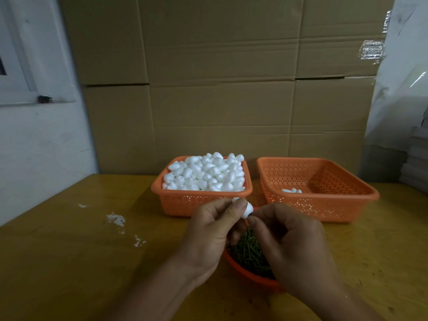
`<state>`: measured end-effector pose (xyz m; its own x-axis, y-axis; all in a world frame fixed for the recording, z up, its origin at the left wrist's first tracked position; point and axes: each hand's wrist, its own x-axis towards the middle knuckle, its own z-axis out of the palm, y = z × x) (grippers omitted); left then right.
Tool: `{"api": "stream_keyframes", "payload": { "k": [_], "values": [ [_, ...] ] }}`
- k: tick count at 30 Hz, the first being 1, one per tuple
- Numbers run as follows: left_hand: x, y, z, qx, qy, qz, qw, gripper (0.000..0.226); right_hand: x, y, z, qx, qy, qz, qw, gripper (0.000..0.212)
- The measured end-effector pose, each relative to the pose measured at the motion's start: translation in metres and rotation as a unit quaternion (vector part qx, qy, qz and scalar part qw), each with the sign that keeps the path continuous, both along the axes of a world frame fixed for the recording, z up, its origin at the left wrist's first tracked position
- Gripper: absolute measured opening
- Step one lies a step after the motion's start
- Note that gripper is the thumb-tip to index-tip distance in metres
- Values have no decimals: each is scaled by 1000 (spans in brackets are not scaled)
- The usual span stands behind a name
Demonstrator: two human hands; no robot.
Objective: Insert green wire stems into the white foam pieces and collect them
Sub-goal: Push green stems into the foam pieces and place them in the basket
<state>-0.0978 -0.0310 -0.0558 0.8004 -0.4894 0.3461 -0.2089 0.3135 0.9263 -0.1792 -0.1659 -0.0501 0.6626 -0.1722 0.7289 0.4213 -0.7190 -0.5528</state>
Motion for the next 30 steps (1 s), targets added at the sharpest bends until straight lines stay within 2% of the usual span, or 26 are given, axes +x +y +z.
{"api": "stream_keyframes", "payload": {
  "k": [7, 11, 16, 21, 26, 28, 30],
  "values": [
    [-2, -2, -2, 20, -82, 46, 995, 39, 3, 2, -5, 6, -18, -18, 1000, 18],
    [-2, -2, -2, 25, -102, 58, 993, 36, 4, 2, -6, 14, -19, -11, 1000, 17],
    [-3, -3, -3, 23, -115, 69, 991, 39, 5, 2, -7, 25, -12, -17, 999, 16],
    [-2, -4, -5, 17, -84, 74, 994, 30, 8, -3, -7, 53, 12, 15, 998, 15],
    [-2, -3, -6, 23, -85, 50, 995, 43, 15, -9, -2, 70, 37, 4, 997, 10],
    [-1, -2, -7, 48, -96, 51, 993, 38, 21, -19, 4, 66, 54, -17, 996, 7],
    [0, -1, -12, 81, -114, 67, 988, 20, 31, -35, 12, 65, 77, -58, 993, 7]
  ]
}}
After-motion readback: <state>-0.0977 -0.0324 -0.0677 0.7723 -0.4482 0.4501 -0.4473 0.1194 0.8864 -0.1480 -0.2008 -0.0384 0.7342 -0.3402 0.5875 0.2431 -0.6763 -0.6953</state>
